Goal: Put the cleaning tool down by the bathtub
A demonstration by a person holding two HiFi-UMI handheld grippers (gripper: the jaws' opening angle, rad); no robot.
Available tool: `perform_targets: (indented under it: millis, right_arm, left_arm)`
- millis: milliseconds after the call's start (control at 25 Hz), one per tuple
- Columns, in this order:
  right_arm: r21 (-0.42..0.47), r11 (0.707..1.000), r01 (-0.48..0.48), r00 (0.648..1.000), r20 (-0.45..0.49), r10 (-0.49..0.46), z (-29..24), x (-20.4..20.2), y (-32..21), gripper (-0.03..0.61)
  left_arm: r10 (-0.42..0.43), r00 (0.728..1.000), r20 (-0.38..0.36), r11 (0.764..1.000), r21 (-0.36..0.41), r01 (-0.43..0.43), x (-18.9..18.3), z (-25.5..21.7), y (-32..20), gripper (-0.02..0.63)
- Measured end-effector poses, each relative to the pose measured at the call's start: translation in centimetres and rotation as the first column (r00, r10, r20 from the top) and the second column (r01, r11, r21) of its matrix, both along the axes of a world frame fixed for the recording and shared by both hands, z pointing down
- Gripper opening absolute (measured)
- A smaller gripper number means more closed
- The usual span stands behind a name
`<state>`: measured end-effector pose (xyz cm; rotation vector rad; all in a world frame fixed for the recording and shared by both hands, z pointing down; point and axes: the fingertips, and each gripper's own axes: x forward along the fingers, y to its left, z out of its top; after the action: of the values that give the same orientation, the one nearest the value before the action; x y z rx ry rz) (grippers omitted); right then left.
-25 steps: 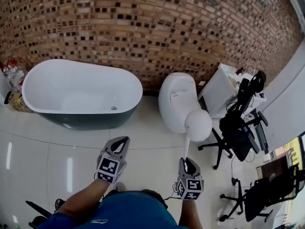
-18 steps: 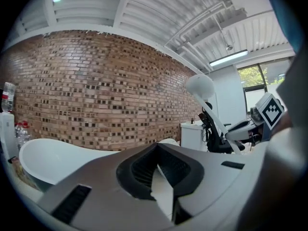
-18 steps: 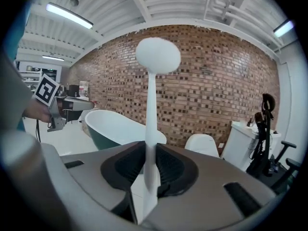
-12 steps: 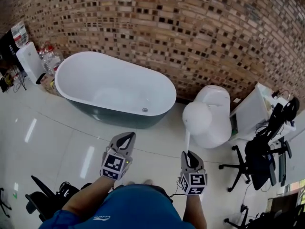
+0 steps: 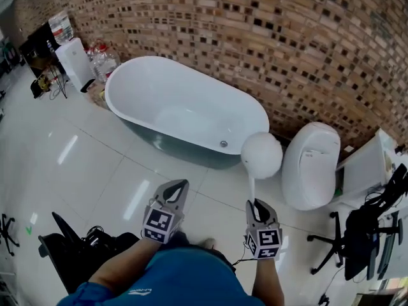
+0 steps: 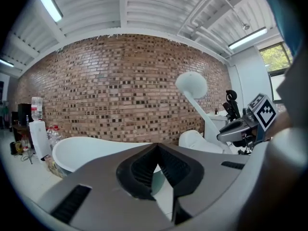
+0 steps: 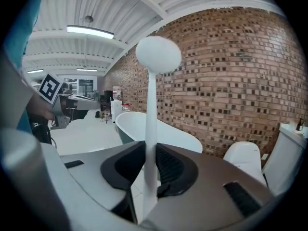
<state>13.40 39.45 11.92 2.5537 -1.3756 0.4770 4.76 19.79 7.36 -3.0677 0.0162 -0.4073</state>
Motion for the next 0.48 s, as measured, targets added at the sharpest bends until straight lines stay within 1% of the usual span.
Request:
perform_targets:
  millis: [120, 240, 360, 480]
  right_arm:
    - [-0.048, 0.997, 0.063, 0.998, -0.009, -0.064, 0.2, 0.2, -3.1, 0.092]
    - [-0.072, 0.991, 0.112, 0.994, -0.009, -0.113, -0.1, -0.2, -6.8, 0.092]
    - [-0.122, 0.978, 0.167, 0.985, -0.032, -0.172, -0.4, -0.3, -11.2, 0.092]
    - [-0.170, 0.966, 0.197, 0.976, -0.055, -0.209, -0.6, -0.3, -15.3, 0.092]
  left_arm:
    - [-0.036, 0.999, -0.002, 0.999, -0.010, 0.036, 0.1, 0.7, -2.8, -0.003]
    - [-0.062, 0.998, 0.002, 0.998, -0.008, 0.062, 0.0, 1.2, -6.2, -0.003]
    - [-0.094, 0.996, -0.009, 0.995, -0.017, 0.094, 0.1, 1.4, -10.3, -0.003]
    - [-0.115, 0.993, -0.028, 0.993, -0.031, 0.114, 0.1, 1.7, -14.1, -0.003]
